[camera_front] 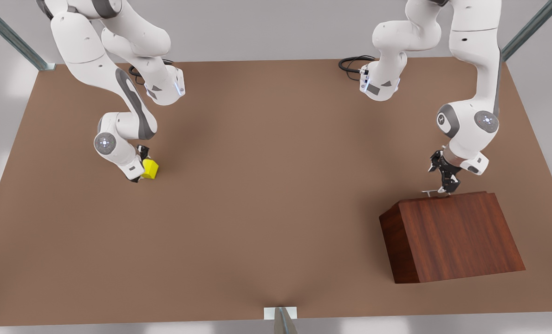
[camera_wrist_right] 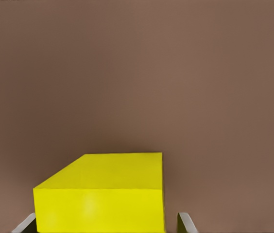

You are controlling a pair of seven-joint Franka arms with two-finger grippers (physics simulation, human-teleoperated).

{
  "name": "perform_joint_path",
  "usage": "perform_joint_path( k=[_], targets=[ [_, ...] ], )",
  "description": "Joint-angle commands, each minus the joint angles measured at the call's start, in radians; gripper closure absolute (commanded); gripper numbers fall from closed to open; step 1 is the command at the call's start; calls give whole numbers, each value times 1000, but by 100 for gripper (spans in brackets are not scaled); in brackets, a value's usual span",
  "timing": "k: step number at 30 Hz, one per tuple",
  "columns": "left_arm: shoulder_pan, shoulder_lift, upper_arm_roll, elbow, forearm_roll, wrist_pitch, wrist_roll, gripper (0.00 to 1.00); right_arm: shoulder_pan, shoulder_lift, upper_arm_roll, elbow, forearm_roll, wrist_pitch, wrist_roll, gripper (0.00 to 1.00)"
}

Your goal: Open the drawer with left arm, place the square in the middle with right arm, and place the square in the drawer with left arm

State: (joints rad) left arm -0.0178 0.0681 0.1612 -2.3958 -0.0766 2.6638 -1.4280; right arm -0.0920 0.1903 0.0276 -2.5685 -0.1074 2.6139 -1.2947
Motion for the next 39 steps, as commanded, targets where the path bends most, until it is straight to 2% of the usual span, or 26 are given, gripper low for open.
perform_joint_path(
  k=[1, 3, 4, 5, 6, 18, 21, 24, 28, 33, 35, 39],
  targets=[
    [-2, -2, 0, -2, 0, -1, -2, 0, 0, 0, 0, 1, 0, 0, 0, 0],
    [-2, -8, -3, -13, 0, -1, -15, 0, 0, 0, 0, 4, 2, -3, 3, 7],
    [-5, -10, -5, -14, 0, -2, -23, 0, 0, -2, 0, 7, 2, -6, 3, 16],
    [-7, -10, -6, -14, 0, -2, -29, 0, 0, -5, 0, 7, 2, -9, 3, 33],
    [-7, -10, -6, -16, 0, -2, -29, 0, 0, -2, 0, 8, 2, -9, 6, 36],
    [-16, -60, -8, -74, 0, -19, -66, 0, -5, -46, -3, 8, 5, -43, 34, 37],
    [-16, -74, -8, -88, 0, -30, -66, 0, 24, -83, 9, 42, 11, -123, 169, 37],
    [-17, -90, -8, -97, 0, -47, -66, 0, 222, -60, 12, 163, 18, -158, 466, 37],
    [-19, -97, -8, -97, 0, -67, -66, 0, 477, 116, 17, 476, 155, -270, 801, 37],
    [-19, -113, -8, -117, 0, -76, -66, 0, 842, 348, 17, 812, 221, -279, 1364, 37],
    [-19, -126, -8, -131, 0, -76, -66, 0, 917, 431, 15, 906, 224, -275, 1486, 37],
    [-19, -145, -6, -143, 0, -91, -66, 0, 960, 567, 21, 1094, 224, -276, 1600, 37]
  ],
)
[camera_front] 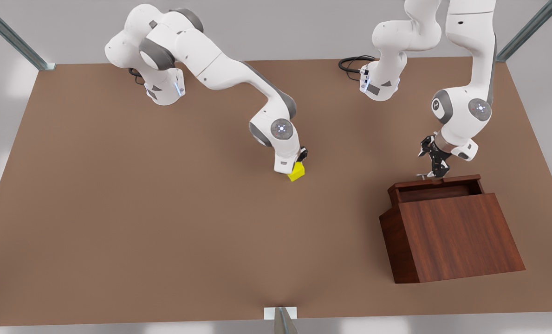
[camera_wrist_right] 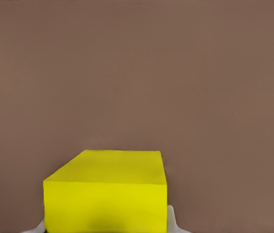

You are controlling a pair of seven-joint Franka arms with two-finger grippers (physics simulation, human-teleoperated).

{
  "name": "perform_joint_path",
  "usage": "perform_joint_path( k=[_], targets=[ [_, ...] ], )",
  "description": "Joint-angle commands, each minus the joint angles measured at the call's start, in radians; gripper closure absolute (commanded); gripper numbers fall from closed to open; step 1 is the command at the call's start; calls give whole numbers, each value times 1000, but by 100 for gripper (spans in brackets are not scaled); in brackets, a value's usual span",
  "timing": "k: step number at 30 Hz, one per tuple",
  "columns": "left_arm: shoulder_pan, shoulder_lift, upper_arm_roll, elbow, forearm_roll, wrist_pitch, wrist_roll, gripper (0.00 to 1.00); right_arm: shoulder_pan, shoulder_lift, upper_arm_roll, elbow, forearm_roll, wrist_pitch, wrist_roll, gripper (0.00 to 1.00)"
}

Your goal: Open the drawer with left arm, place the square in the middle with right arm, and place the square in the drawer with left arm

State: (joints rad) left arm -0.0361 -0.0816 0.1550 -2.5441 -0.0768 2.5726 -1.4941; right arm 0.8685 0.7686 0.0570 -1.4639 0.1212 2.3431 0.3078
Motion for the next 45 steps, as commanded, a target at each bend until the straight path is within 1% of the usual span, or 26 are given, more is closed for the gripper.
perform_joint_path(
  k=[1, 2, 3, 4, 9, 10, 11, 12, 13, 16, 18, 19, 21, 22, 23, 24, 26, 27, 29, 30, 33, 34, 35, 38, 42, 45],
  targets=[
    [-7, -6, 0, -5, 0, 0, 0, 0, 3, 9, 3, 19, -5, -7, 11, 36],
    [-7, -9, 0, -7, 0, -2, 0, 0, 15, 11, 3, 19, -6, -4, 13, 29],
    [-7, -12, 0, -8, 0, -3, 0, 0, 15, 9, 3, 17, -6, -8, 13, 7],
    [-7, -23, 0, -21, 0, -5, 0, 0, 15, 9, 3, 17, -8, -7, 13, 0],
    [-10, -70, 2, -36, 0, -51, -2, 0, 15, -14, 3, 14, -6, -13, 7, 0],
    [-15, -81, 3, -39, 0, -66, -2, 0, 14, -57, -5, 2, -5, -30, 2, 0],
    [-15, -90, 3, -39, 2, -83, -2, 0, 0, -147, -54, -56, -3, -71, -1, 0],
    [-15, -113, 5, -65, 5, -89, -2, 0, -90, -294, -71, -153, -6, -91, 1, 0],
    [-21, -130, 5, -67, 5, -111, -2, 0, -192, -382, -71, -164, -17, -215, -25, 0],
    [-25, -263, 5, -39, 110, -320, -18, 0, -472, -509, -71, -165, -66, -379, -65, 0],
    [-39, -290, -2, 230, 158, -635, 43, 0, -687, -595, -71, -171, -152, -493, -91, 0],
    [-39, -267, -3, 289, 158, -666, 144, 0, -723, -612, -71, -167, -152, -502, -96, 0],
    [-146, -42, -2, 487, 134, -667, 595, 0, -818, -650, -55, -161, -147, -533, -208, 0],
    [-214, 29, 9, 566, 109, -680, 673, 0, -844, -661, -55, -164, -147, -535, -232, 0],
    [-258, 182, -3, 791, 54, -780, 776, 0, -876, -678, -52, -164, -144, -539, -280, 0],
    [-258, 275, -34, 948, 19, -874, 866, 0, -875, -684, -54, -158, -144, -573, -288, 0],
    [-258, 394, -153, 1111, 25, -907, 959, 0, -879, -673, -72, -138, -146, -576, -305, 0],
    [-258, 414, -207, 1113, 45, -905, 1073, 0, -887, -677, -74, -135, -143, -565, -322, 0],
    [-277, 450, -293, 1104, 48, -896, 1244, 0, -893, -631, -71, -33, -135, -639, -309, 0],
    [-316, 465, -299, 1104, 49, -887, 1282, 0, -904, -626, -72, -19, -127, -637, -311, 0],
    [-442, 508, -299, 1013, 52, -629, 1351, 0, -898, -623, -72, -18, -146, -647, -320, 0],
    [-455, 511, -299, 990, 69, -594, 1355, 0, -901, -623, -72, -16, -146, -645, -320, 0],
    [-487, 526, -301, 975, 164, -563, 1356, 0, -904, -618, -72, -18, -147, -639, -320, 0],
    [-508, 556, -316, 911, 167, -540, 1410, 0, -905, -620, -74, -16, -132, -630, -319, 0],
    [-561, 531, -318, 733, 221, -376, 1470, 0, -907, -609, -74, 14, -127, -628, -311, 0],
    [-582, 543, -318, 700, 296, -339, 1468, 0, -921, -598, -74, 40, -127, -613, -309, 0]
  ],
)
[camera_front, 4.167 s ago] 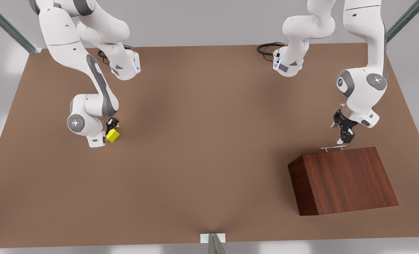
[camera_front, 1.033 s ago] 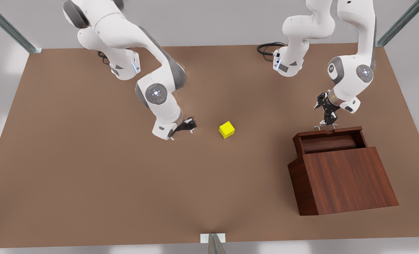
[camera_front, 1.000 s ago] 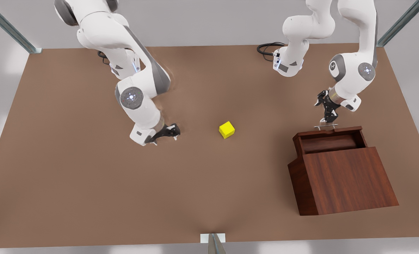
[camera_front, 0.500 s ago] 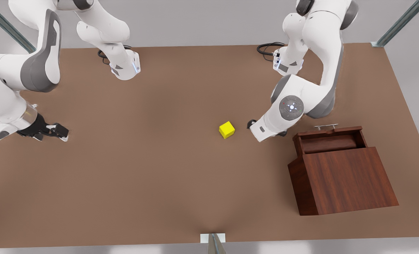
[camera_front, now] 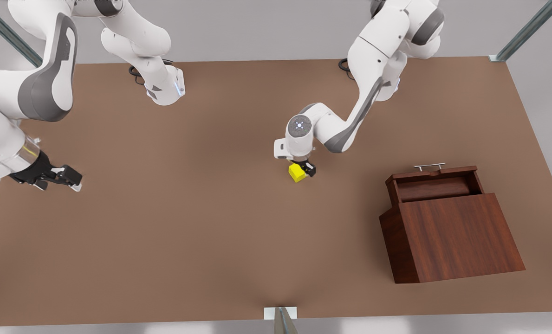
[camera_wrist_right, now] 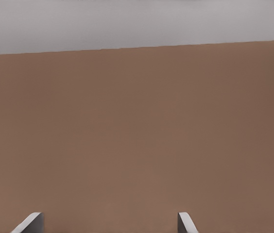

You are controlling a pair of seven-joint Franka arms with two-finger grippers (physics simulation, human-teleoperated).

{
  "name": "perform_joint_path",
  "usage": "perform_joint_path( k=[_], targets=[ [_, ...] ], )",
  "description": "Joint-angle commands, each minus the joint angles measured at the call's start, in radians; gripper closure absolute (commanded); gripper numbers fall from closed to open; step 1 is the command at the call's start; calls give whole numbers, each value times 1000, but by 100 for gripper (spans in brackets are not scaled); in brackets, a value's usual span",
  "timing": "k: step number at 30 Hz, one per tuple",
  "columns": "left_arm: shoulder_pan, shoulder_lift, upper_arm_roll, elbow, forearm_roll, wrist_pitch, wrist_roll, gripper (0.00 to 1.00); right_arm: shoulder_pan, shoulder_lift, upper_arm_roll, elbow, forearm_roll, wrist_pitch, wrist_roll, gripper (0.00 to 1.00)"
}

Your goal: Open the drawer with left arm, place the square in the middle with right arm, and place the square in the drawer with left arm

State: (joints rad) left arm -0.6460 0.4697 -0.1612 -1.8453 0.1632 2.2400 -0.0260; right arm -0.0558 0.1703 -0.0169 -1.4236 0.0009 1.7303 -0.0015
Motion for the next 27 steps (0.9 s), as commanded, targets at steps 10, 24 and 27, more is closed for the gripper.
perform_joint_path(
  k=[10, 24, 27],
  targets=[
    [-6, 41, 5, -88, 91, 128, -5, 0, 2, -5, 0, 0, 2, -2, 0, 0],
    [-4, 93, 26, -92, 105, 197, 0, 0, 1, -11, 0, 0, 2, -5, 0, 0],
    [-4, 104, 32, -92, 105, 213, -3, 5, 1, -9, 0, 0, 2, -5, 0, 0]
  ],
)
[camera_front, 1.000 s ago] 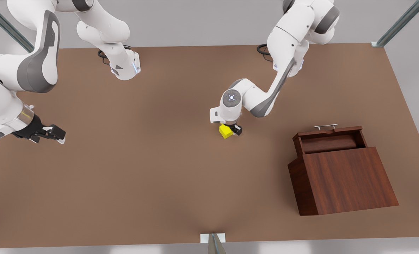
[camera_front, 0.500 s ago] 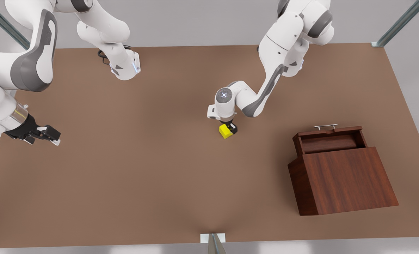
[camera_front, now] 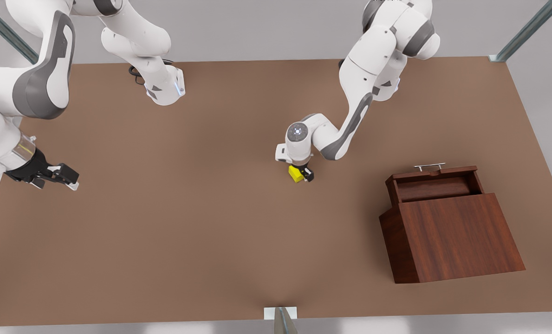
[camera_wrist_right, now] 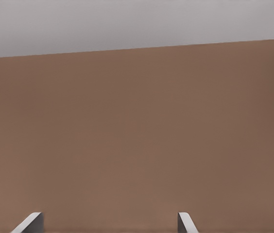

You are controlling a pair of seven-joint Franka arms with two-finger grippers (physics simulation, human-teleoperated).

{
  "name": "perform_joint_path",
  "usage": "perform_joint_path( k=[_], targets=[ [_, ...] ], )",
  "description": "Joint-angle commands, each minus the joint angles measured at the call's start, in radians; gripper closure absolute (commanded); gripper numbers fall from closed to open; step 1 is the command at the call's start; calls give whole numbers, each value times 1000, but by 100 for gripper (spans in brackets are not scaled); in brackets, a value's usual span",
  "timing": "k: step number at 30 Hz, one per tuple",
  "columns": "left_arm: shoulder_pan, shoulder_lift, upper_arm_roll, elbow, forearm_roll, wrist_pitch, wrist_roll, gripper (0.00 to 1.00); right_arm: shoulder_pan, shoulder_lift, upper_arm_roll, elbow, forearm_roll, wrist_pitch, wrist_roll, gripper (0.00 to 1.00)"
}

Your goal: Open the drawer with left arm, place the square in the middle with right arm, and place the square in the drawer with left arm

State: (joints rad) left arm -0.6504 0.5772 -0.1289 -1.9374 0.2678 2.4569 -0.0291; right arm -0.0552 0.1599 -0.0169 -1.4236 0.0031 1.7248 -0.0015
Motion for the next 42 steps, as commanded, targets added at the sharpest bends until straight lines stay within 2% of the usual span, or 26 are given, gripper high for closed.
perform_joint_path(
  k=[1, 2, 4, 13, 19, 20, 23, 25, 27, 28, 31, 33, 37, 42],
  targets=[
    [0, 1, 0, 0, 1, 1, 0, 16, 0, 1, 0, 0, 0, -1, 0, 0],
    [0, 1, 2, 0, 1, 1, -2, 23, 0, 1, 0, 0, 0, -2, 0, 0],
    [0, 6, 2, 3, 1, 2, -2, 30, 0, 0, 0, 0, -2, -2, 0, 0],
    [0, 13, 2, 5, -1, 24, -17, 32, 0, 1, 0, 0, 0, 1, 0, 0],
    [6, -71, 31, 18, -16, -4, -48, 33, 0, 1, 0, 0, 0, 1, 0, 0],
    [12, -114, 40, 43, -65, -67, -48, 33, -2, 1, -2, 0, -2, 1, 0, 0],
    [12, -267, 117, 107, -259, -283, -41, 32, -2, 0, 0, 0, -2, -2, 0, 0],
    [12, -292, 190, 210, -315, -456, -37, 32, 0, -2, -2, 2, -2, -4, 0, 0],
    [12, -327, 271, 230, -364, -519, -5, 31, 0, -2, 0, 6, -2, -5, 0, 0],
    [12, -336, 348, 235, -386, -552, 90, 31, 0, 0, -2, 6, -2, -5, 0, 0],
    [11, -347, 520, 235, -407, -610, 371, 31, 0, 3, 0, 6, -2, -4, 0, 0],
    [9, -347, 607, 235, -407, -645, 406, 31, 1, 3, 0, 6, -2, -2, 0, 0],
    [9, -343, 721, 229, -457, -654, 370, 31, 0, 4, 0, 6, -2, -1, 0, 0],
    [11, -320, 813, 218, -492, -654, 284, 32, -2, 4, 0, 6, -2, -1, -2, 0]
  ],
)
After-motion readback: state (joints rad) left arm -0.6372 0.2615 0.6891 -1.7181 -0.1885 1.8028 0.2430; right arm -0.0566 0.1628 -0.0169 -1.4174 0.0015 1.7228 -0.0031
